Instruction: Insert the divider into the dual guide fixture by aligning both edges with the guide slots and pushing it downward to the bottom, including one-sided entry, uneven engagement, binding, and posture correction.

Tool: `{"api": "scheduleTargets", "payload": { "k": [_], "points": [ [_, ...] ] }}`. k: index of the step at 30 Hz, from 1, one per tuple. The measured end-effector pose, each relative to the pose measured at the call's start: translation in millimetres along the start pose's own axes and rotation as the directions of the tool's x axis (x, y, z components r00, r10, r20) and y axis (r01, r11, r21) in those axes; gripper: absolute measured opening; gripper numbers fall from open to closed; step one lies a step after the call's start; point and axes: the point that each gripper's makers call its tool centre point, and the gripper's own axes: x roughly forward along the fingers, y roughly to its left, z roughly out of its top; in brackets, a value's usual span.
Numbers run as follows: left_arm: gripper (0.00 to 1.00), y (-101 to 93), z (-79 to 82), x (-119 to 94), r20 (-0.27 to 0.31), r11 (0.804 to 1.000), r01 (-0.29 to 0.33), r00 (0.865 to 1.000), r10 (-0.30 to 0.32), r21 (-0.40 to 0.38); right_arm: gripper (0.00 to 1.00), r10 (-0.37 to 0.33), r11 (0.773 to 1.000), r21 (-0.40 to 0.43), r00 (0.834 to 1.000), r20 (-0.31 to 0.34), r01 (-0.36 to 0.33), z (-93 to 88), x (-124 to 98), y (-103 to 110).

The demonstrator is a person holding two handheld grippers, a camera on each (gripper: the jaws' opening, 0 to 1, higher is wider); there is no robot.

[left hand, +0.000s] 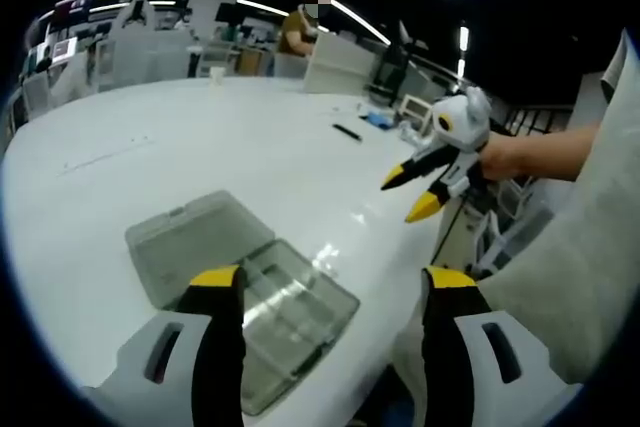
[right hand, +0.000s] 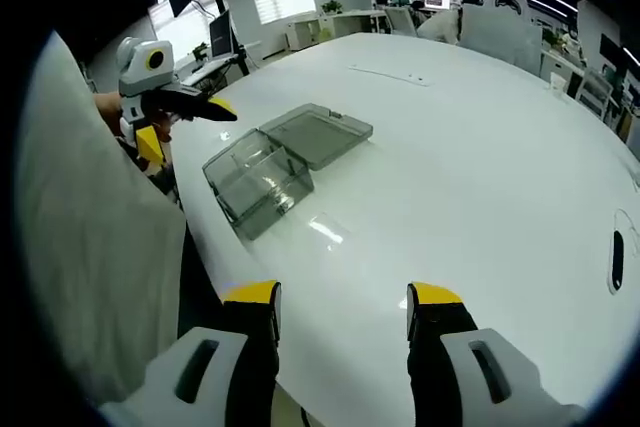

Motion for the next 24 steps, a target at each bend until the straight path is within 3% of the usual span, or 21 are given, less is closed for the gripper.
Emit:
{"api": "scheduleTargets", "payload": {
  "k": [24],
  "points": [
    [0.71, 16.2, 0.8, -7.7, 0.008, 0.998, -0.055, 0.998, 0.056, -0.026, 0.48, 0.046, 0.997, -0.057, 0.996, -0.076, -0.05, -4.4, 18.3, -19.2]
  ]
}}
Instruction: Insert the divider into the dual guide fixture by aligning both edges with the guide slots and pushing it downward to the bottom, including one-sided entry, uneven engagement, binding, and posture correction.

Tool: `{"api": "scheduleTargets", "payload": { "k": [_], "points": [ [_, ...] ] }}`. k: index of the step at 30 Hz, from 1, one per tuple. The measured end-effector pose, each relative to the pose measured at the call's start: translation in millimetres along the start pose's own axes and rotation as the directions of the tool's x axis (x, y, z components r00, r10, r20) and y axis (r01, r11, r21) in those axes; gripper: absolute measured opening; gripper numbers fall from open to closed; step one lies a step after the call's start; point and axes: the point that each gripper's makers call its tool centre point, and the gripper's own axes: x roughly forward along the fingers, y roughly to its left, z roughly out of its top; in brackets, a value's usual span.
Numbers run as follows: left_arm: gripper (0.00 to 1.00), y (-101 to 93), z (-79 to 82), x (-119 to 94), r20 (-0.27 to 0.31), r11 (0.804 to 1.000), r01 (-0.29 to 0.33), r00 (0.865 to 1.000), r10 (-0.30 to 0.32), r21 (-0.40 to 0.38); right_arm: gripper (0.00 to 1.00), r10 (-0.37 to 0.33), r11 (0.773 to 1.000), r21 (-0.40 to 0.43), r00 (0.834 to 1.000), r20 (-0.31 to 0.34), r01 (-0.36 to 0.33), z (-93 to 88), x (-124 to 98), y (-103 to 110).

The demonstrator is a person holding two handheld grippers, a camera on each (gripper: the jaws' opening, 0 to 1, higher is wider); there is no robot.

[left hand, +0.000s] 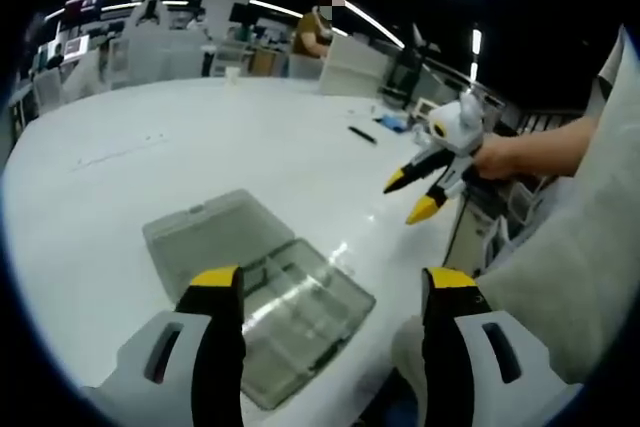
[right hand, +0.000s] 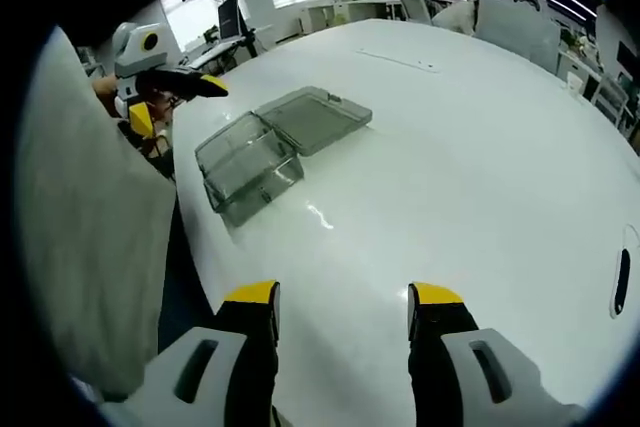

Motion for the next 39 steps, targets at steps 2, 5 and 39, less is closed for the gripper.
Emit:
{"api": "scheduleTargets", "payload": {
  "k": [2, 5, 39],
  "points": [
    [0.71, -0.3, -0.7, -0.1, -0.002, 1.0, -0.002, 1.0, 0.002, 0.0, 0.48, 0.002, 1.0, -0.004, 1.0, -0.007, -0.002, -2.5, 0.4, -1.8],
    [0.71, -1.2, -1.4, 0.5, -0.004, 1.0, -0.004, 1.0, 0.004, -0.002, 0.48, 0.003, 1.0, -0.009, 1.0, -0.014, -0.003, -6.4, 0.7, -5.1],
    [0.74, -3.9, -4.3, 6.9, -0.025, 0.998, -0.042, 0.999, 0.043, 0.039, 0.43, 0.041, 0.903, -0.402, 0.962, -0.269, -0.151, -34.9, 20.1, -30.8]
  ]
}}
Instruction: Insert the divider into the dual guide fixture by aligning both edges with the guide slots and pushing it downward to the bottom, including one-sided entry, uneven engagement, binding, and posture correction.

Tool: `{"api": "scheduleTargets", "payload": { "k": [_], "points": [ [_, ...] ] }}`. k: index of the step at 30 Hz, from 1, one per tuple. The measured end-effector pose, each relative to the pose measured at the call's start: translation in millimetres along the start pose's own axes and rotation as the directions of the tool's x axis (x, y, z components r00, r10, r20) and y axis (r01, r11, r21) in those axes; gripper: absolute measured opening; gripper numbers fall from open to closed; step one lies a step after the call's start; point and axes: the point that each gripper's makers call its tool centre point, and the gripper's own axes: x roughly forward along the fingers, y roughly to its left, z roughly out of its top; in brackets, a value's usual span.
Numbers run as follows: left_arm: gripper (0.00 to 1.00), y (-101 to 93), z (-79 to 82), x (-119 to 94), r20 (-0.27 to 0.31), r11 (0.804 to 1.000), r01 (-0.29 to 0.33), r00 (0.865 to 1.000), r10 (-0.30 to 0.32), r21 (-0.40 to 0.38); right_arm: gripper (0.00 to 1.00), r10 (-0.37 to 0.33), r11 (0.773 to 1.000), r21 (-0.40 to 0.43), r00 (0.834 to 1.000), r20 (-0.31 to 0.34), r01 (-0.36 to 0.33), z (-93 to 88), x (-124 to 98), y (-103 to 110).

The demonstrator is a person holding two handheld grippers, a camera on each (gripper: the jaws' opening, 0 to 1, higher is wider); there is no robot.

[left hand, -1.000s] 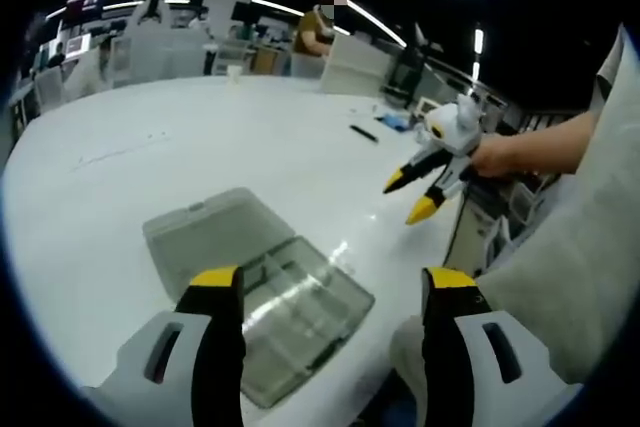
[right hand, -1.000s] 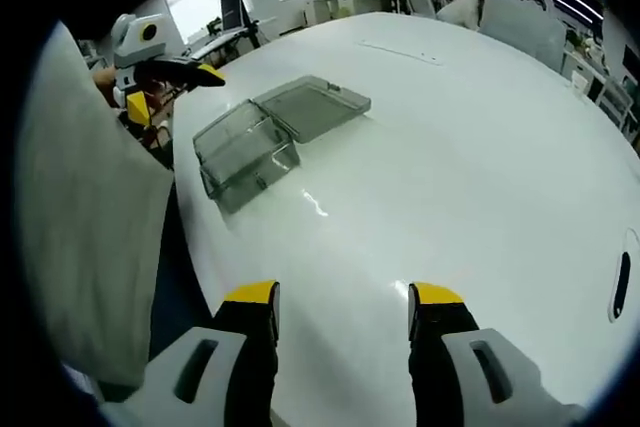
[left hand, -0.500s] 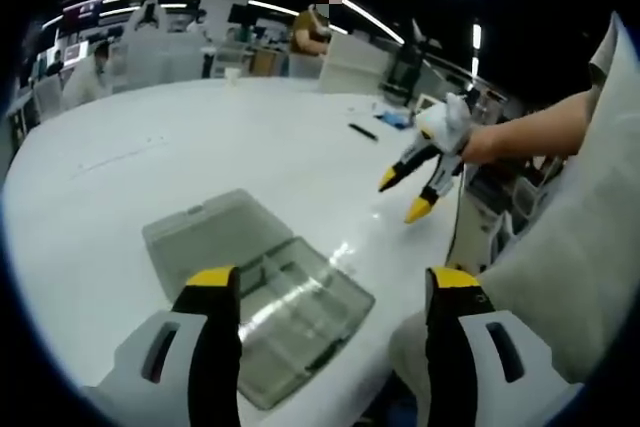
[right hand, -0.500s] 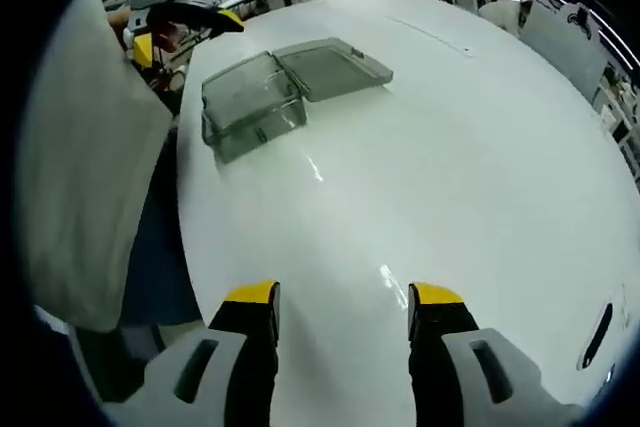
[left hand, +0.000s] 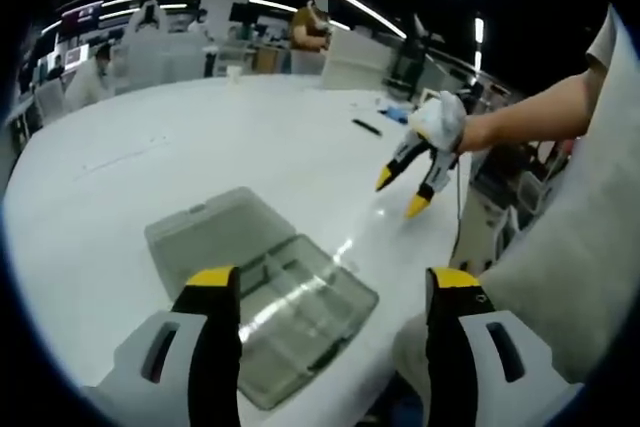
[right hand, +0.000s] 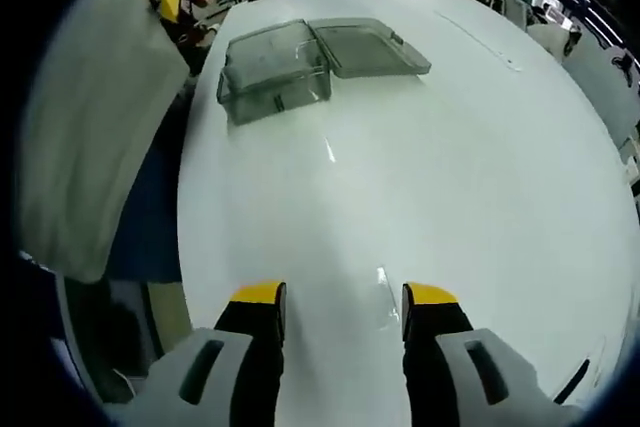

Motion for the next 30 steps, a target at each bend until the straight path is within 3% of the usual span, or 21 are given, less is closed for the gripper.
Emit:
{"api": "scheduleTargets", "payload": {
  "k": [17, 20, 30],
  "points": [
    [0.74, -3.0, 0.2, 5.5, -0.011, 1.0, -0.014, 1.0, 0.014, -0.005, 0.38, 0.051, 0.991, -0.122, 0.997, -0.052, -0.057, -12.9, 10.4, -1.5],
    [0.74, -4.3, -0.1, 5.9, -0.014, 1.0, -0.018, 1.0, 0.018, -0.006, 0.38, 0.055, 0.984, -0.165, 0.995, -0.085, -0.069, -18.7, 13.8, -1.0],
    [0.74, -6.9, -1.6, 4.3, -0.015, 0.999, -0.032, 0.999, 0.032, -0.019, 0.32, 0.045, 0.974, -0.218, 0.994, -0.101, -0.066, -17.9, 15.0, -5.3]
  ]
}}
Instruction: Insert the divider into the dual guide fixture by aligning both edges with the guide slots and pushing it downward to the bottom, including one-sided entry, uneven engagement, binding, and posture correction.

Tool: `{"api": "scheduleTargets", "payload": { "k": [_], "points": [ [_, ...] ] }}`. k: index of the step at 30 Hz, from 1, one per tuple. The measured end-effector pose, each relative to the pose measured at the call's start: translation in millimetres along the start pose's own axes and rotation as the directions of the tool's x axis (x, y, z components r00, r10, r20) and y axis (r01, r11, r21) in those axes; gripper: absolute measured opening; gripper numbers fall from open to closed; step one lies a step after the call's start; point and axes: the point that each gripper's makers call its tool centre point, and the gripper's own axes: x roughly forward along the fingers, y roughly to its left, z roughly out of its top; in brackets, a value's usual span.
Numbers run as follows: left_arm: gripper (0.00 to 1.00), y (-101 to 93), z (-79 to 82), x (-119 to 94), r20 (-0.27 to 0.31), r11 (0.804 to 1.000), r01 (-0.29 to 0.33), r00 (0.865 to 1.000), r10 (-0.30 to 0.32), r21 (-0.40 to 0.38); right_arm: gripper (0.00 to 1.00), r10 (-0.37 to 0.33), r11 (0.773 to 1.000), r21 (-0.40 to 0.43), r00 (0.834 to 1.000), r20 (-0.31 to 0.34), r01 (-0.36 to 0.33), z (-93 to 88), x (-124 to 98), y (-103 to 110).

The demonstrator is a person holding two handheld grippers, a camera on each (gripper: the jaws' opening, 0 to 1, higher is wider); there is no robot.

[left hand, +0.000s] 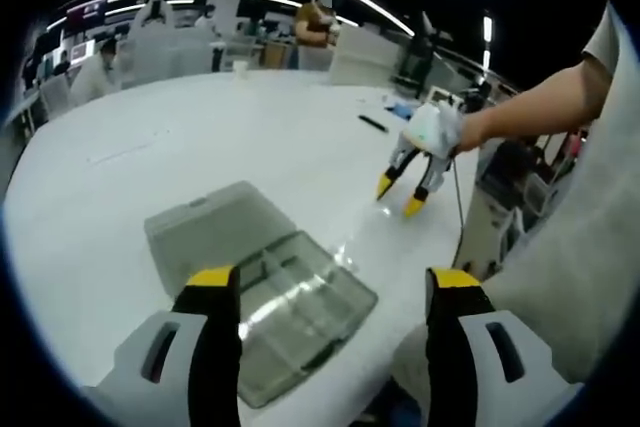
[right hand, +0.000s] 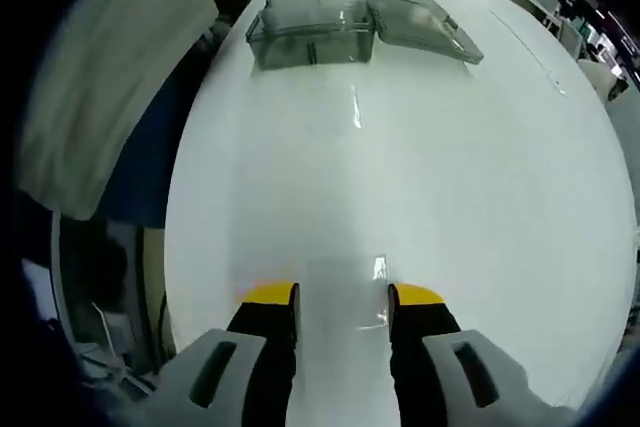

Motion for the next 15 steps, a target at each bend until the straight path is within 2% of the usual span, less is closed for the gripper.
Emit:
{"api": "scheduleTargets", "payload": {
  "k": [15],
  "points": [
    [0.73, -2.2, 0.1, -2.0, 0.004, 1.0, -0.006, 1.0, 0.006, -0.001, 0.33, -0.003, 0.999, -0.032, 1.0, -0.03, 0.002, 0.3, 0.0, 0.8]
  ]
}}
